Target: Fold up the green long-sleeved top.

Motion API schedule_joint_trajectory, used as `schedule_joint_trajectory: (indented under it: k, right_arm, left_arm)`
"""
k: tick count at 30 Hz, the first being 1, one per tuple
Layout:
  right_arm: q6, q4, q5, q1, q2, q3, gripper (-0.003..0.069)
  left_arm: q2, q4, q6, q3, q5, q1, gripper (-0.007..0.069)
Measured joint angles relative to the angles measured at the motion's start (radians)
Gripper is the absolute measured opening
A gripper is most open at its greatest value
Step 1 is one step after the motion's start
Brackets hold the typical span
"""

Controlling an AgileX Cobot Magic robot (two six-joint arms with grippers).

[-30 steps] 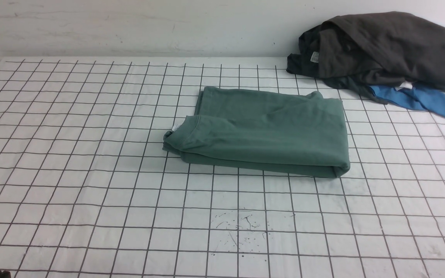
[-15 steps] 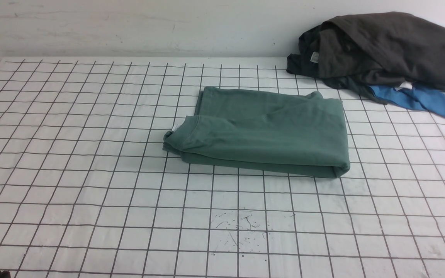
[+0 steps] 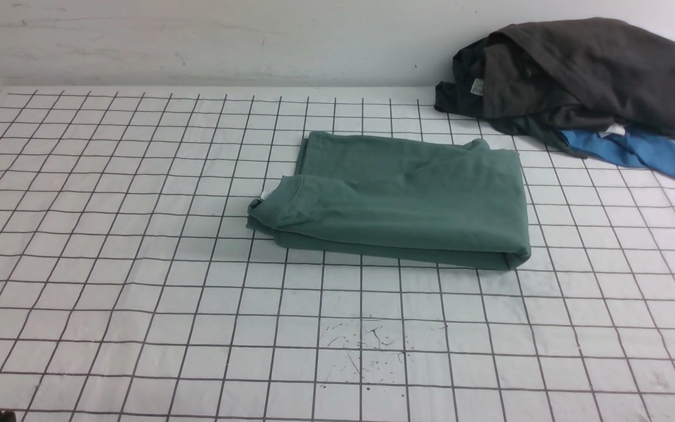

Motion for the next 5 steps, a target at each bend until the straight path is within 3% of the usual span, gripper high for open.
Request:
schedule_joint_trajectory:
  k: [5]
  right_arm:
    - [0.000,0.000,0.000,0.000,0.000,0.000,-0.0014]
  left_arm:
    - [0.000,0.000,0.000,0.000,0.000,0.000,-0.0007]
